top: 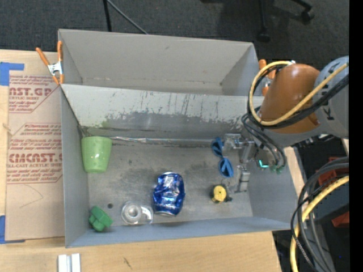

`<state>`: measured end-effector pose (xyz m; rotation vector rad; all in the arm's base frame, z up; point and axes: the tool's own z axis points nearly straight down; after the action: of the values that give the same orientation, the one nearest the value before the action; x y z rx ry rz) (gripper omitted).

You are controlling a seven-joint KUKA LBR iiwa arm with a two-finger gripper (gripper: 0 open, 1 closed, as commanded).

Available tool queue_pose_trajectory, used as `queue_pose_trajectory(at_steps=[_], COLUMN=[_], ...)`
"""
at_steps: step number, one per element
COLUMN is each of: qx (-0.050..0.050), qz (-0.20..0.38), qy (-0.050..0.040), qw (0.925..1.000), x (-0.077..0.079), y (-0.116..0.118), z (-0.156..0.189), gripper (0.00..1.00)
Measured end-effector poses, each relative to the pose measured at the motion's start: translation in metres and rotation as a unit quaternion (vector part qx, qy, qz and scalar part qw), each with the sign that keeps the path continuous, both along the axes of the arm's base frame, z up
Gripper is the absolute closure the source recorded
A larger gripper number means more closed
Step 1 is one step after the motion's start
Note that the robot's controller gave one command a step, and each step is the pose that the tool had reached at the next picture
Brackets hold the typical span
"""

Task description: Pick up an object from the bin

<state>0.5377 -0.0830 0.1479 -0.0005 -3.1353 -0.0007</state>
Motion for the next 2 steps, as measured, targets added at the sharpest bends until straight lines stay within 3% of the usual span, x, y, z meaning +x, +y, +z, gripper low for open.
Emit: queue_pose_trajectory(at_steps=[1,2], qx=[0.0,0.002], qz=[0.151,0.337], qy=[-0.0027,-0.004], qw=[0.9886,0.9414], x=[0.047,0.041], y=[-0.072,0.014], z=[-0.081,-0.076], gripper=[0.0,0.0])
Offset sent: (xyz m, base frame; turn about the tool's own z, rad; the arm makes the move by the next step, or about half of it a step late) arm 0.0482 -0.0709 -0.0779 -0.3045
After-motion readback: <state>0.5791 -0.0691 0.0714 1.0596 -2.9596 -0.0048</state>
